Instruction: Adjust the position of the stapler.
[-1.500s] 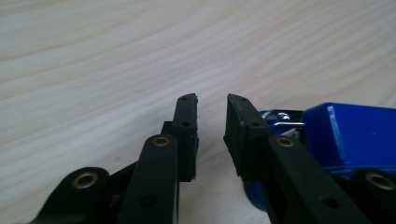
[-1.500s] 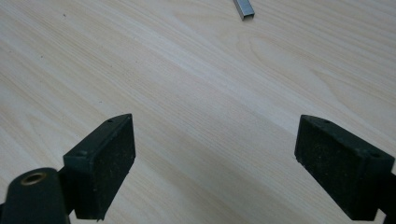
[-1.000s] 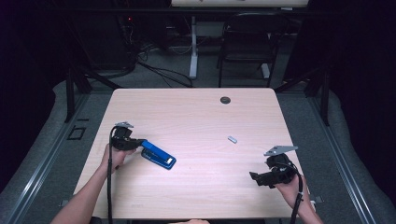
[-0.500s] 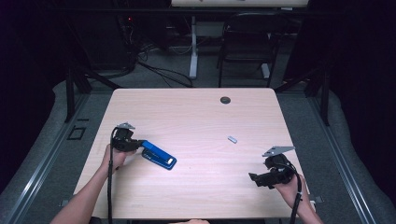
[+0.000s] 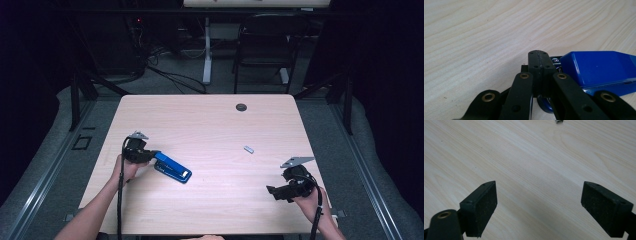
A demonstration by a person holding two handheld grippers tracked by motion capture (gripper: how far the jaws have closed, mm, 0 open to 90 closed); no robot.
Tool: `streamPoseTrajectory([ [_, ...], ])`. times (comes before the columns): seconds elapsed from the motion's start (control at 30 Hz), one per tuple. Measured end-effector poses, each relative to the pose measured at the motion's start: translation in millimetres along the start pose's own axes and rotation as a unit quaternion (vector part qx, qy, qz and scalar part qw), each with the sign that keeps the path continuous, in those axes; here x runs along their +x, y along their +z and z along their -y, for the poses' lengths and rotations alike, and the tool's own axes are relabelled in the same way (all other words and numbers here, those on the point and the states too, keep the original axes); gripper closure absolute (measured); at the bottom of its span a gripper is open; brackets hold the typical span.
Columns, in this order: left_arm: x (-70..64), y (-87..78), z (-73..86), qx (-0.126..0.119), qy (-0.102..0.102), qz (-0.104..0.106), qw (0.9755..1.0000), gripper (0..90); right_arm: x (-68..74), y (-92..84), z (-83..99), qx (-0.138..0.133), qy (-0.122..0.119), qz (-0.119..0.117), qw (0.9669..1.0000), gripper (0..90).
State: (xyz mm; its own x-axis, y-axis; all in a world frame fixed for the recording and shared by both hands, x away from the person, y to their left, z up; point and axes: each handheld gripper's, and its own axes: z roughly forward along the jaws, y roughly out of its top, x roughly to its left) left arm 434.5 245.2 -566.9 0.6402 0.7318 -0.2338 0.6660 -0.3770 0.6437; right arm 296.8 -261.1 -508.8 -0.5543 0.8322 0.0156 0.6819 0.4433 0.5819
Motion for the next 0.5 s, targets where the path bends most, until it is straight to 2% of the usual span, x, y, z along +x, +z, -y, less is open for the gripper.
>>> streamPoseTrajectory([
  [0.23, -5.2, 3.6, -1.6, -0.003, -0.002, 0.006, 1.0000, 90.0, 0.6, 0.8, -0.2, 0.004, -0.003, -0.003, 1.0000, 13.2],
  [0.4, -11.6, 7.6, -4.7, -0.007, 0.003, 0.019, 0.9998, 90.0, 0.7, 0.6, 0.0, 0.006, -0.005, -0.002, 1.0000, 13.3],
  [0.43, -15.0, 10.2, -6.2, -0.006, 0.001, 0.042, 0.9991, 90.0, 0.6, 1.5, 0.1, 0.006, -0.005, -0.001, 1.0000, 13.3],
  [0.5, -17.3, 10.6, -6.8, -0.003, 0.006, 0.034, 0.9994, 90.0, 0.8, 2.2, 0.1, 0.008, -0.005, 0.002, 1.0000, 13.3],
])
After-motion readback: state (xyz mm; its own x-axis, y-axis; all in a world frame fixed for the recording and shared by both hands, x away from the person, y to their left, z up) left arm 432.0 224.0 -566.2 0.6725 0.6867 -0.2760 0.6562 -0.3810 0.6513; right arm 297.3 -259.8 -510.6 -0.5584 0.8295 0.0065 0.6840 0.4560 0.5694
